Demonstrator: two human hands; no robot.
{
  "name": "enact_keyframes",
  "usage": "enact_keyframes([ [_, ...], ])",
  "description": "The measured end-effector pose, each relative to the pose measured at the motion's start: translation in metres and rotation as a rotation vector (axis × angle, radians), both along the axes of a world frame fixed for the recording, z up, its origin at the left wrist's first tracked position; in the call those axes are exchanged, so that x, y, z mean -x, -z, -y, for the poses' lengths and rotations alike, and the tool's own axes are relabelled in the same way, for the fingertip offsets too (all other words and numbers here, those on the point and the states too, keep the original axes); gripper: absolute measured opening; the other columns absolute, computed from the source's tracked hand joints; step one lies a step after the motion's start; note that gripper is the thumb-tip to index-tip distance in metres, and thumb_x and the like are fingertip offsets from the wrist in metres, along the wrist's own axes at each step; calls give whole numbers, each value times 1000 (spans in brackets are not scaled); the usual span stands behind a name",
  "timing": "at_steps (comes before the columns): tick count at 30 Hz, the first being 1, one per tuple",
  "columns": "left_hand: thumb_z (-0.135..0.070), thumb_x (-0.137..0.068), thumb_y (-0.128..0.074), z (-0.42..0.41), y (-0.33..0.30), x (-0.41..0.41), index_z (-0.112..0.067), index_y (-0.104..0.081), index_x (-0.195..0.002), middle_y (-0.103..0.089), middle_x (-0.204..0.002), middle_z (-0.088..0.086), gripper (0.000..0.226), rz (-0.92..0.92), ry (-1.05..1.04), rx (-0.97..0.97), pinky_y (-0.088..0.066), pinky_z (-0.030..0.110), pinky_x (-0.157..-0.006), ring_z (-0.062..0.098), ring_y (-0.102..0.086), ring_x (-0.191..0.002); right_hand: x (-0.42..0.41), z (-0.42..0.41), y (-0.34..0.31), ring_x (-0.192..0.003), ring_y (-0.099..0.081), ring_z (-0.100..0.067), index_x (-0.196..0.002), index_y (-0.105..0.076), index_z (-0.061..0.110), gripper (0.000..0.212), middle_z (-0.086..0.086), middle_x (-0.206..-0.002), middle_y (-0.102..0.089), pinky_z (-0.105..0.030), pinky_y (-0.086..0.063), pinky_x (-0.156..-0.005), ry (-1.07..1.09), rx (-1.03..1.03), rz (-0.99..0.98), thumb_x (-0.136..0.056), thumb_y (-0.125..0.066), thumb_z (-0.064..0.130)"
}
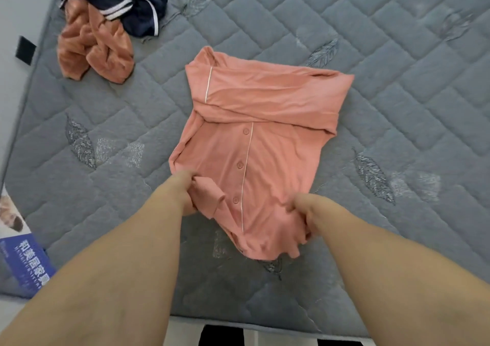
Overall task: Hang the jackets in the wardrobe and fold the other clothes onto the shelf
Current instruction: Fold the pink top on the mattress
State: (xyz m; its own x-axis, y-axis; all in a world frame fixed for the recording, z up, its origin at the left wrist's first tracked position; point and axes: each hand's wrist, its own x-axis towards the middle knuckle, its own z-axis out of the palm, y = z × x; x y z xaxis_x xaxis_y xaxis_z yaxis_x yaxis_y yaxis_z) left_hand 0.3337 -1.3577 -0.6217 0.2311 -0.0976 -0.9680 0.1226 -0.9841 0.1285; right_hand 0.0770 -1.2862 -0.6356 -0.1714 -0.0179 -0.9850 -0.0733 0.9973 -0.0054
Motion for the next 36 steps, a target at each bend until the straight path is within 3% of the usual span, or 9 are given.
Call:
enact_keyframes([
  [5, -16, -88, -52, 57, -39, 9, -18, -65, -94, -65, -98, 0, 15, -88, -320, 153, -54, 39, -74, 21, -63, -85, 54, 56, -48, -73, -62, -30, -91, -57, 4, 12, -14, -79, -65, -44, -54, -40, 488, 66, 28, -93, -47, 11],
  [9, -15, -95, -44, 137, -58, 17, -13, -62, -91, -63, -104, 0, 19, -91, -434, 350, -59, 35, -57, 19, -64, -78, 110, 137, -64, -101, -60, -15, -89, -62, 3, 28, -7, -96, -65, -36, -55, -85, 812, 381, -47, -95, -35, 2],
  [13, -32, -97, -42, 202, -55, 35, -18, -59, -96, -62, -105, 4, 22, -212, -435, 614, -53, 42, -75, 25, -63, -96, 132, 187, -61, -65, -61, -20, -82, -54, 5, 38, -11, -77, -60, -32, -54, -67, 1124, 676, -35, -100, -24, 19],
  [15, -41, -93, -45, 209, -36, 43, -21, -55, -107, -54, -104, 2, 26, -79, -155, 559, -46, 41, -86, 26, -55, -100, 129, 195, -45, -68, -58, -22, -88, -53, 8, 37, -11, -92, -58, -39, -52, -77, 989, 708, -104, -101, -22, 24],
  [19, -34, -92, -55, 198, 32, 45, -10, -40, -143, -46, -144, 12, 59, 378, 228, 539, -38, 40, -108, 32, -46, -129, 105, 193, 9, -119, -54, -26, -142, -42, 7, 47, -12, -143, -48, -41, -43, -107, 535, 529, -261, -98, -43, 25],
  [23, -38, -86, -53, 190, 73, 37, -16, -28, -148, -28, -150, 18, 71, 647, 430, 328, -24, 48, -116, 39, -29, -137, 82, 187, 53, -129, -40, -37, -137, -37, 8, 72, -17, -142, -37, -44, -36, -106, 189, 345, -685, -77, -65, 37],
  [26, -49, -82, -55, 187, 86, 34, -15, -25, -148, -28, -148, 17, 79, 752, 410, 231, -20, 46, -114, 37, -26, -138, 63, 171, 60, -121, -41, -36, -122, -42, 13, 61, -13, -132, -39, -47, -39, -95, 106, 501, -975, -74, -67, 40],
  [30, -57, -81, -53, 172, 92, 32, -7, -35, -145, -34, -148, 18, 83, 798, 352, 235, -24, 44, -112, 36, -31, -136, 47, 143, 74, -117, -54, -39, -129, -38, 6, 54, -18, -129, -53, -46, -44, -97, 159, 530, -717, -88, -62, 31],
  [36, -10, -84, -49, 149, 84, 40, -4, -55, -124, -60, -127, 18, 41, 639, -53, 508, -50, 41, -96, 32, -59, -108, 84, 114, 60, -112, -55, -41, -118, -64, 4, 40, -21, -124, -61, -45, -43, -95, 385, 506, -794, -87, -41, 15],
])
